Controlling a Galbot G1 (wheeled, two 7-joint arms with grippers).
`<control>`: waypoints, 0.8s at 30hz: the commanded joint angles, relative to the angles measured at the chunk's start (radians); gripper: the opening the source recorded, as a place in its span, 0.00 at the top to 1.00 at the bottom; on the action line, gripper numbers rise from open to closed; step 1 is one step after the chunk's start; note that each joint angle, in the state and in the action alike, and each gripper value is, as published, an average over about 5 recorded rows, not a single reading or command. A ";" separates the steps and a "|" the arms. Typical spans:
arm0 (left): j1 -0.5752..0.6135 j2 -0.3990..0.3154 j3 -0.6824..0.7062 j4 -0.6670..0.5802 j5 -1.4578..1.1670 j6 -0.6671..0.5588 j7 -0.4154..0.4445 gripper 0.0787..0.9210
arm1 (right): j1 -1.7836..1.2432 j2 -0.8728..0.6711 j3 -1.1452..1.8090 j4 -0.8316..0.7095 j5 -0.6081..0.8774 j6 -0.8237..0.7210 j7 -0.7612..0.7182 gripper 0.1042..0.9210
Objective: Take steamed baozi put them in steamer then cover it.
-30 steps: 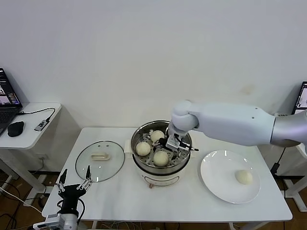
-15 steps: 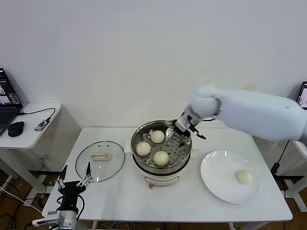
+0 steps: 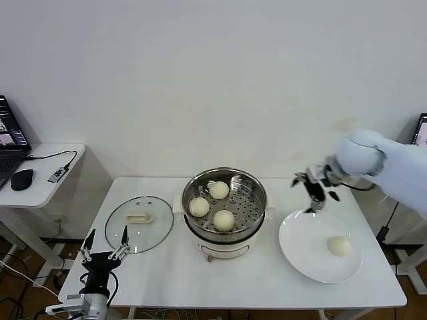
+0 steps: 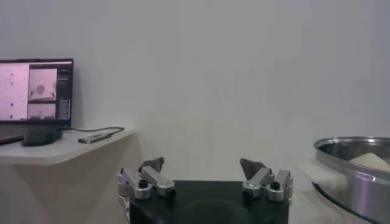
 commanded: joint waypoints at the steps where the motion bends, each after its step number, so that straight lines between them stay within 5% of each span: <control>1: 0.012 -0.002 -0.003 0.007 0.006 -0.012 0.000 0.12 | -0.391 -0.235 0.310 -0.008 -0.182 0.033 -0.020 0.12; 13: 0.038 -0.013 -0.014 -0.010 0.016 -0.019 0.000 0.12 | -0.839 -0.167 0.678 -0.093 -0.249 0.050 -0.005 0.12; 24: 0.040 -0.014 -0.024 -0.013 0.016 -0.018 0.001 0.12 | -0.871 -0.038 0.715 -0.229 -0.295 0.070 0.013 0.12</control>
